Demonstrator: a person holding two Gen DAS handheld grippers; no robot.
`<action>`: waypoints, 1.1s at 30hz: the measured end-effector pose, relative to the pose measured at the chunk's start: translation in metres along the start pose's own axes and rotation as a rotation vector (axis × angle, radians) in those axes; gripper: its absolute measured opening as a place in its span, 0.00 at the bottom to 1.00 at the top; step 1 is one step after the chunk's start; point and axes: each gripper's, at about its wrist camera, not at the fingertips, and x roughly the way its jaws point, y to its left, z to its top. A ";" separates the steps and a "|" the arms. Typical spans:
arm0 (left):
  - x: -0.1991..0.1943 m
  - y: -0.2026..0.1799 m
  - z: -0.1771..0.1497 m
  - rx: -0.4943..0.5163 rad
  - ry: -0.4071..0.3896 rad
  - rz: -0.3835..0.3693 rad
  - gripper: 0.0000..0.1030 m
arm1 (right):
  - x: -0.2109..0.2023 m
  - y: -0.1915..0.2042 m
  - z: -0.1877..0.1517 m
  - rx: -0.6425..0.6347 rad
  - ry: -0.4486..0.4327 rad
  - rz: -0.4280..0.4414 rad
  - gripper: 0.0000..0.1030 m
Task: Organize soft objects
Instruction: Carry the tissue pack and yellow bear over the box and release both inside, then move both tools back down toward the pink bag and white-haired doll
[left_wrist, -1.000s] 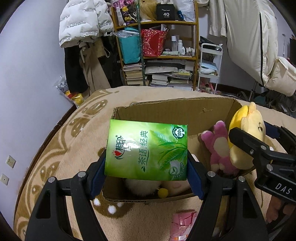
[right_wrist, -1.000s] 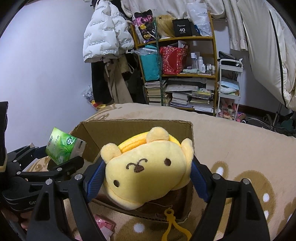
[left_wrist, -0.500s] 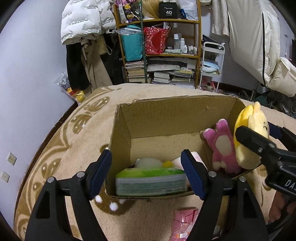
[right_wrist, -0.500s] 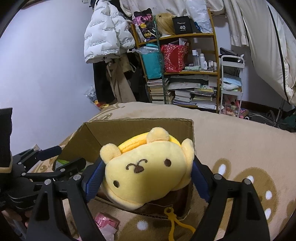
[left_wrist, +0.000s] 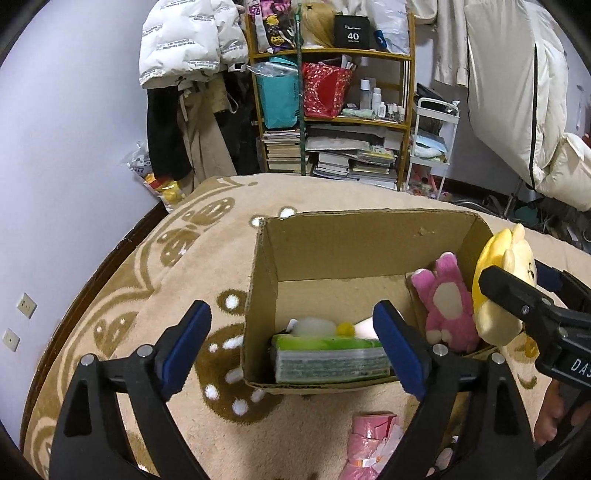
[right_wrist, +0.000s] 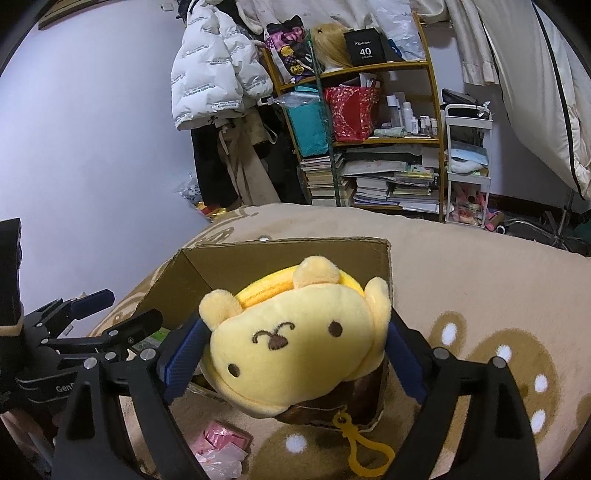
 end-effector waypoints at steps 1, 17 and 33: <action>-0.001 0.001 0.000 -0.002 0.001 0.003 0.86 | -0.001 0.000 0.000 -0.001 -0.001 0.001 0.91; -0.011 0.006 -0.003 -0.004 -0.002 0.031 0.92 | -0.011 0.008 0.003 -0.015 -0.008 0.020 1.00; -0.058 0.005 -0.020 -0.017 0.085 -0.007 0.92 | -0.075 0.002 -0.004 0.048 0.003 -0.023 1.00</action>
